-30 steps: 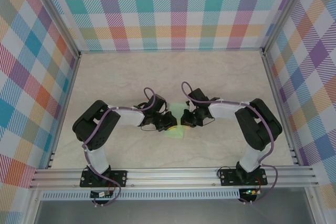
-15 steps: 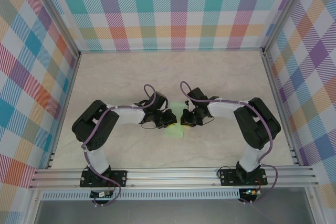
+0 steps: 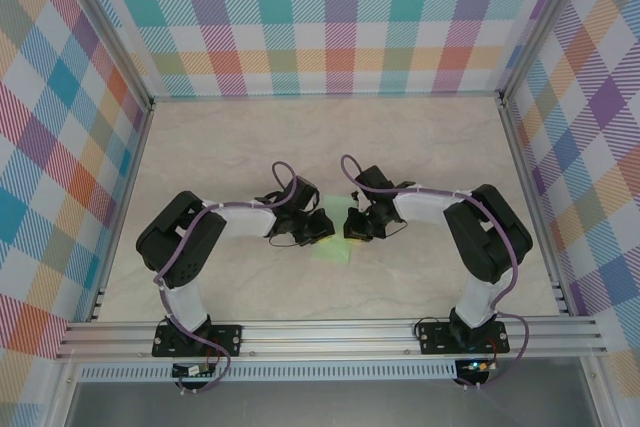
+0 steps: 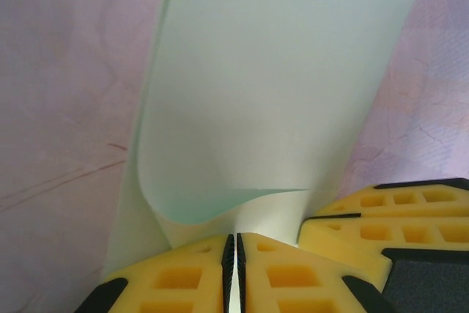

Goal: Fold a paper plane with a square sheet of paper (pick it up from the middle)
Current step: Fold the triangle a second time at the center of the table.

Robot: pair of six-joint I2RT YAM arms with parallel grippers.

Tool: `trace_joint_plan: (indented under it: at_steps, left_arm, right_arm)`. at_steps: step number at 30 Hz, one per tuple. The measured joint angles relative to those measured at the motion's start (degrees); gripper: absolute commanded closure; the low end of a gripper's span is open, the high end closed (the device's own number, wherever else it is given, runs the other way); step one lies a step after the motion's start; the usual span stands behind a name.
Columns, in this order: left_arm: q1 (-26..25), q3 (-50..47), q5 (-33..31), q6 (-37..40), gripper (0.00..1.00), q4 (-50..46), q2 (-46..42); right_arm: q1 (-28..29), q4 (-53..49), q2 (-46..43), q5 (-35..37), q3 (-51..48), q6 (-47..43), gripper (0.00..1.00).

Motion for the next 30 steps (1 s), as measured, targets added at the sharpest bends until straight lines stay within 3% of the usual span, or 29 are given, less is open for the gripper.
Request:
trace_joint_plan:
  at_steps: [16, 23, 30]
  left_arm:
    - [4.33, 2.12, -6.97, 1.66, 0.84, -6.27, -1.77]
    - [3.69, 2.05, -2.34, 3.19, 0.86, -3.98, -4.96]
    - [1.36, 2.08, 2.23, 3.17, 0.89, -0.81, -2.08]
  right_arm:
    - [0.11, -0.92, 0.31, 0.98, 0.57, -1.18, 0.90]
    - [0.11, -0.92, 0.28, 0.96, 0.57, -1.18, 0.90]
    - [0.11, -0.92, 0.26, 0.92, 0.57, -1.18, 0.90]
